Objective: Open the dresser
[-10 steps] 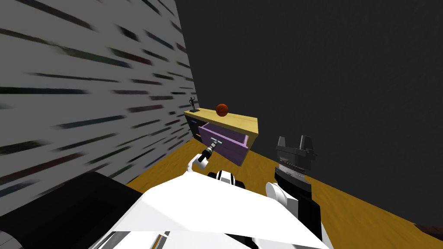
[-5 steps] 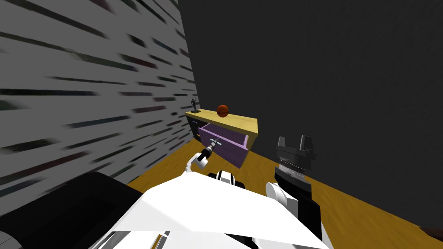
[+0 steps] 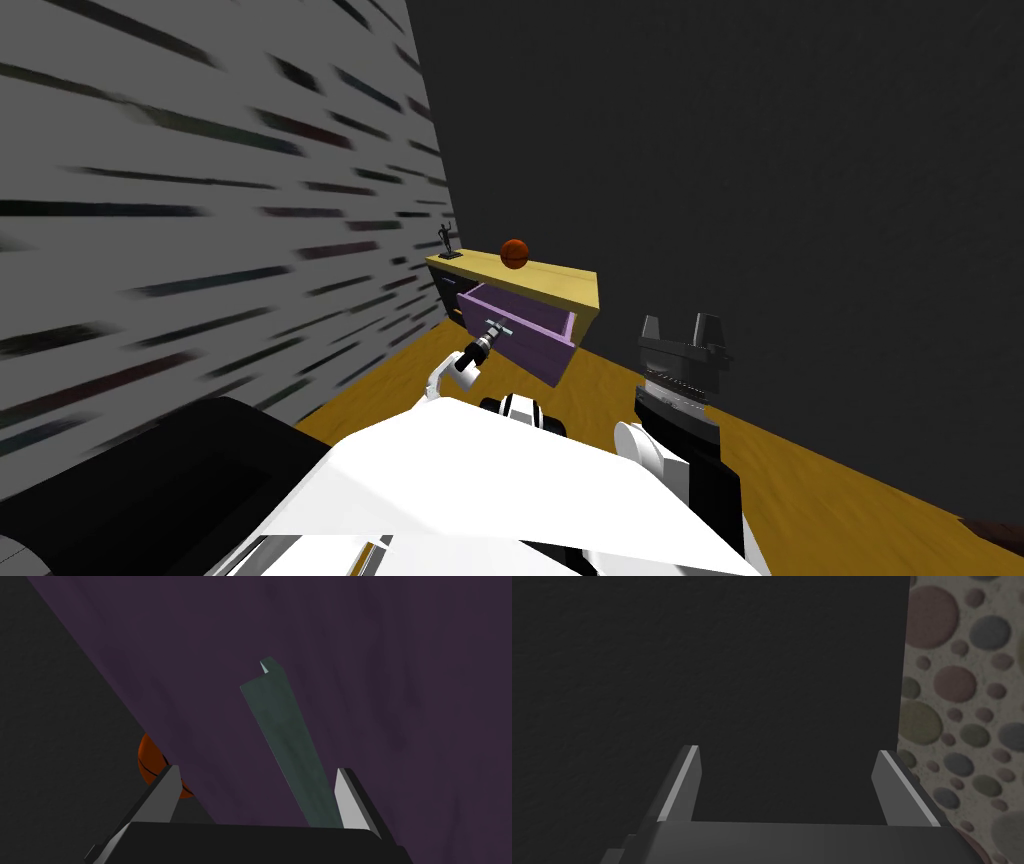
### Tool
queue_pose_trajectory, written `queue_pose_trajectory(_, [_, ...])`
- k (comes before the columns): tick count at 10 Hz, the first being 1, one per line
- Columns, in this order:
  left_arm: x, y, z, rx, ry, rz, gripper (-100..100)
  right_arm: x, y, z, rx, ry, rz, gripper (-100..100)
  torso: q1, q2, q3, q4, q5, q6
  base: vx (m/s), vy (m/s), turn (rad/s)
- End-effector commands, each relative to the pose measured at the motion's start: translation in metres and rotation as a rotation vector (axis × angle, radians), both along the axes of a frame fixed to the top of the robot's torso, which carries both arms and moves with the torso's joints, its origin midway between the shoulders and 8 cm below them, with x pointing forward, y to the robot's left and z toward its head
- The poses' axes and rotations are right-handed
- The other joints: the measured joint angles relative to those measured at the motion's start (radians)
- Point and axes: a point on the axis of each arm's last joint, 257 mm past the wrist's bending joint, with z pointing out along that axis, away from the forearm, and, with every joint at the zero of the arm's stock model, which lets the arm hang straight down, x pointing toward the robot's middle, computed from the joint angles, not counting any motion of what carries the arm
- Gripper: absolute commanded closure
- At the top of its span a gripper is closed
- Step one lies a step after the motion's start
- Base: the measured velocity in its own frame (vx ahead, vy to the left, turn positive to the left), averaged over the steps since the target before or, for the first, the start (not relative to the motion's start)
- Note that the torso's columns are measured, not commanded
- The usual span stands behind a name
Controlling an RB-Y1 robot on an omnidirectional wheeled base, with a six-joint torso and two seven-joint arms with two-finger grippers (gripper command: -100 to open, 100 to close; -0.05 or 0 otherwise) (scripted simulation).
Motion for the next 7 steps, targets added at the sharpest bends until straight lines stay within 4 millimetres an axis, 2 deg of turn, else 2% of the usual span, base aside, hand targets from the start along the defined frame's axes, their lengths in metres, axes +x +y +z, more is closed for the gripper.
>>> queue_pose_trajectory(1, [-0.002,0.000,0.001,0.000,0.003,0.000,-100,0.000,0.000,0.000,0.000,0.000,0.000,0,0.000,0.001,0.001,0.000,0.000,-0.001,0.008,-0.001,-0.008])
queue_pose_trajectory(2, [-0.003,0.001,-0.002,-0.001,0.010,0.001,0,0.000,0.000,0.000,0.000,0.000,0.000,0,0.000,-0.001,0.000,-0.003,0.001,0.001,0.000,0.000,0.000])
queue_pose_trajectory(7, [-0.006,0.002,-0.011,0.000,0.031,0.005,0,0.000,0.000,0.000,0.000,0.000,0.000,0,-0.001,-0.009,-0.004,-0.010,0.003,0.004,0.000,0.000,0.000])
